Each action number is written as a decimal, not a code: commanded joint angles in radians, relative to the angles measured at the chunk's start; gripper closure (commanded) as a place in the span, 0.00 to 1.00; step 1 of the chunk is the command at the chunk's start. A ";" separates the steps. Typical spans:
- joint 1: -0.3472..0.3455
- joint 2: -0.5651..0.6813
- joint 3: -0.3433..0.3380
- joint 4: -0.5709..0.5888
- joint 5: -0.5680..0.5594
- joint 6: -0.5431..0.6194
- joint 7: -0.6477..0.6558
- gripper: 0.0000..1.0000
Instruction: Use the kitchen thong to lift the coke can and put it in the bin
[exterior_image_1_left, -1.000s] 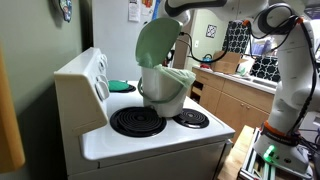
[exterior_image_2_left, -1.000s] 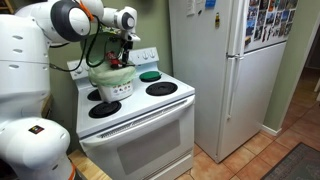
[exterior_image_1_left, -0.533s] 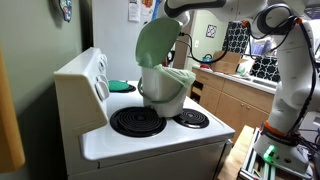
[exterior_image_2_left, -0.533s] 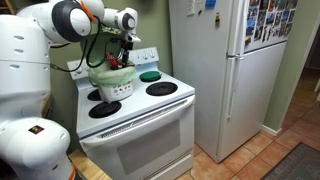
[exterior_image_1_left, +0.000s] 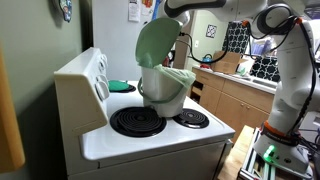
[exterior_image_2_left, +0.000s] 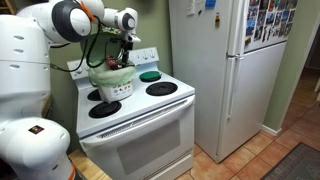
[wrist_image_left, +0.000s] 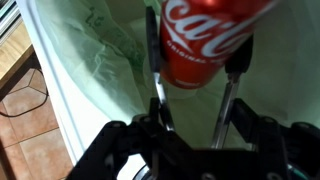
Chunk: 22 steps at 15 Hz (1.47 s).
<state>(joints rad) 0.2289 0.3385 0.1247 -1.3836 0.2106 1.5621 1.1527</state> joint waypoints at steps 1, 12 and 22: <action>-0.003 0.009 -0.002 0.021 0.010 -0.035 -0.016 0.54; -0.006 -0.056 -0.012 -0.028 -0.025 -0.007 -0.032 0.94; -0.092 -0.301 -0.031 -0.328 0.014 0.226 -0.359 0.94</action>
<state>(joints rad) 0.1648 0.1338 0.0965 -1.5486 0.1852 1.7083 0.9251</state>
